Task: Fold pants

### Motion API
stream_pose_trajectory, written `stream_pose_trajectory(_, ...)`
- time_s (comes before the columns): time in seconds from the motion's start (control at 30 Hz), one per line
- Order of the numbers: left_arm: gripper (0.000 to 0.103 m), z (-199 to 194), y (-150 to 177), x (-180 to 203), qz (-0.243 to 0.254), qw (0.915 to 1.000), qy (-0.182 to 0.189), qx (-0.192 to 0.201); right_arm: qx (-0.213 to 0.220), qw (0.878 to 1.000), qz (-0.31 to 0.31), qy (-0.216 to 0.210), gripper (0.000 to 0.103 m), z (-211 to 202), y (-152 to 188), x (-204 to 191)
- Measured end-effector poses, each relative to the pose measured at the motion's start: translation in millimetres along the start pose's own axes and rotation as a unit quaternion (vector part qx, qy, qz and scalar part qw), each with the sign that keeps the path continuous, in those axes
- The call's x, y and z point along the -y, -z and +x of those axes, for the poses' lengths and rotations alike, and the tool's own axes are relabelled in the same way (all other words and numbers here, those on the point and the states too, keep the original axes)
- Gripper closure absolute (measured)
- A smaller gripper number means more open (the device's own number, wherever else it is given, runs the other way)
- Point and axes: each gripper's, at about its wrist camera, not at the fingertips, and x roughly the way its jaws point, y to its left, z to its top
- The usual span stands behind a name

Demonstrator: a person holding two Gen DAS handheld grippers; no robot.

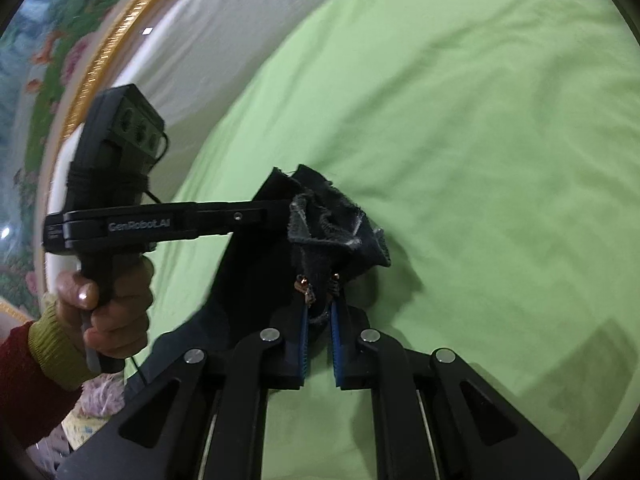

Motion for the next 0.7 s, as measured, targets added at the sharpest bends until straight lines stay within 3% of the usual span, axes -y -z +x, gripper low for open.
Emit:
stream_pose_trajectory(0.33, 0.093, -85.7, 38.4, -14.0, -0.024, 0.9969, 0.009, 0.075, 0.0, 0.995, -0.063, -0.084, 0.093, -10.2, -2.0, -50.7)
stream_pose_trajectory(0.7, 0.093, -145.7, 117.8, -45.3, -0.086, 0.986, 0.022, 0.142, -0.057, 0.979, -0.129, -0.147, 0.093, 16.6, 16.9, -114.4)
